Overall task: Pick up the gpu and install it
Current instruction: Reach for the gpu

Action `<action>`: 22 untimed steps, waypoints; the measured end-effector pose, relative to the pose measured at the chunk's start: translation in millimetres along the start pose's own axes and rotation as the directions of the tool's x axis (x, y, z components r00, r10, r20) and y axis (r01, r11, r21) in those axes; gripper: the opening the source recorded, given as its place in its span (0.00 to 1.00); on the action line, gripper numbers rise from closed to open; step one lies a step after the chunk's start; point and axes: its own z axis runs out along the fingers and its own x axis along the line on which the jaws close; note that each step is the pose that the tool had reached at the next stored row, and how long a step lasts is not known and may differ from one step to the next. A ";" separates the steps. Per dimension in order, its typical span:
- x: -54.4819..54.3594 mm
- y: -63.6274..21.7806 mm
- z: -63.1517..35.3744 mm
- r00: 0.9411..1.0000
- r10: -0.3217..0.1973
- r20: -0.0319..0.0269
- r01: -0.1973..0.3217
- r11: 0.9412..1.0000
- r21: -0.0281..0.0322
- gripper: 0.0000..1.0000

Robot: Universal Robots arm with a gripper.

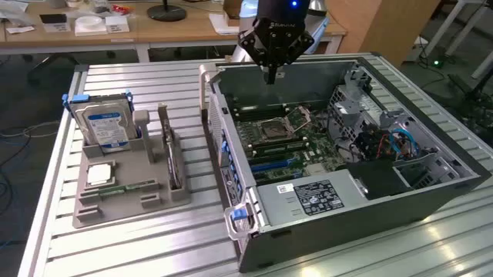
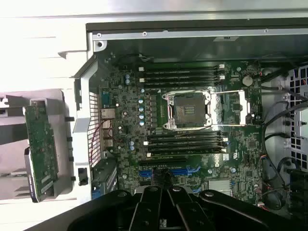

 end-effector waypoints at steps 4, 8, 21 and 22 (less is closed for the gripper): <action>0.0 0.0 0.0 1.000 0.000 0.000 0.000 1.000 0.000 0.11; 0.3 0.0 0.0 1.000 0.000 0.000 0.000 1.000 0.000 0.11; 20.3 -1.5 -0.6 1.000 0.000 0.000 0.000 1.000 0.000 0.11; 22.2 -1.6 -0.6 1.000 0.000 0.000 0.000 1.000 0.000 0.11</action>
